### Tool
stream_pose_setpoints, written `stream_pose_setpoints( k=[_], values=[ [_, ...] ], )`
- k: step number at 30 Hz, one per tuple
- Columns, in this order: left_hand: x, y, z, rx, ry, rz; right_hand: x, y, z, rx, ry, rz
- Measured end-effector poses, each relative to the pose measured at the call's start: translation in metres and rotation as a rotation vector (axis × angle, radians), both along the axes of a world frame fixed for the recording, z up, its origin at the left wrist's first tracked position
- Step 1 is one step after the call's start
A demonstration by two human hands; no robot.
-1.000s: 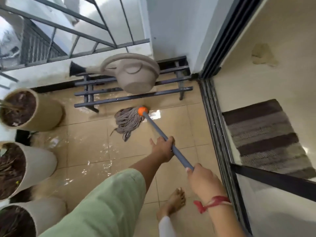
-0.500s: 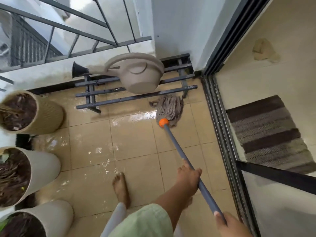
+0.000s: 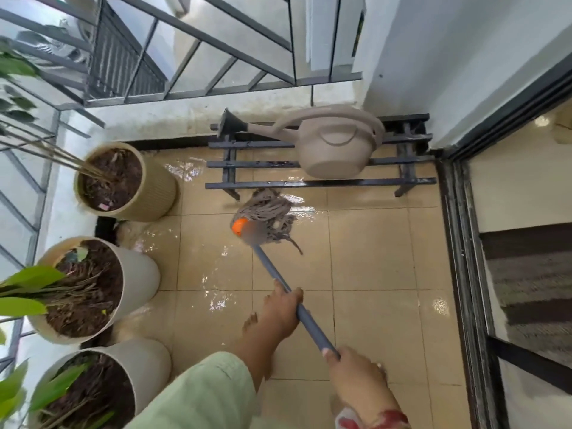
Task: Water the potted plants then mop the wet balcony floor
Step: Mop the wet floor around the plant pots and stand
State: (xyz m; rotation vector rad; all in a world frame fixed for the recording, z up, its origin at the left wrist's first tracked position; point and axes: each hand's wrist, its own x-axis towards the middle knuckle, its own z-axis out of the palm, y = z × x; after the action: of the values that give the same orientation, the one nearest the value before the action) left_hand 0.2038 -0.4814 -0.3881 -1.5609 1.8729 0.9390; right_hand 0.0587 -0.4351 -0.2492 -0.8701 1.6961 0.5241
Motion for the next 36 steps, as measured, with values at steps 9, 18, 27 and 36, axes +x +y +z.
stream_pose_setpoints(
  k=[9,18,27,36],
  values=[
    [-0.066,-0.057,-0.034,-0.118,0.124,0.184,-0.086,-0.069,-0.034,-0.197,0.006,0.139],
    [-0.137,-0.084,-0.047,-0.148,0.111,-0.045,-0.135,-0.031,-0.056,-0.238,-0.02,-0.153],
    [-0.261,-0.045,-0.016,-0.069,0.211,-0.508,-0.199,0.047,-0.019,-0.197,0.088,-0.452],
    [-0.24,0.005,0.012,0.028,0.215,-0.478,-0.166,0.081,0.017,-0.132,0.168,-0.454]
  ],
)
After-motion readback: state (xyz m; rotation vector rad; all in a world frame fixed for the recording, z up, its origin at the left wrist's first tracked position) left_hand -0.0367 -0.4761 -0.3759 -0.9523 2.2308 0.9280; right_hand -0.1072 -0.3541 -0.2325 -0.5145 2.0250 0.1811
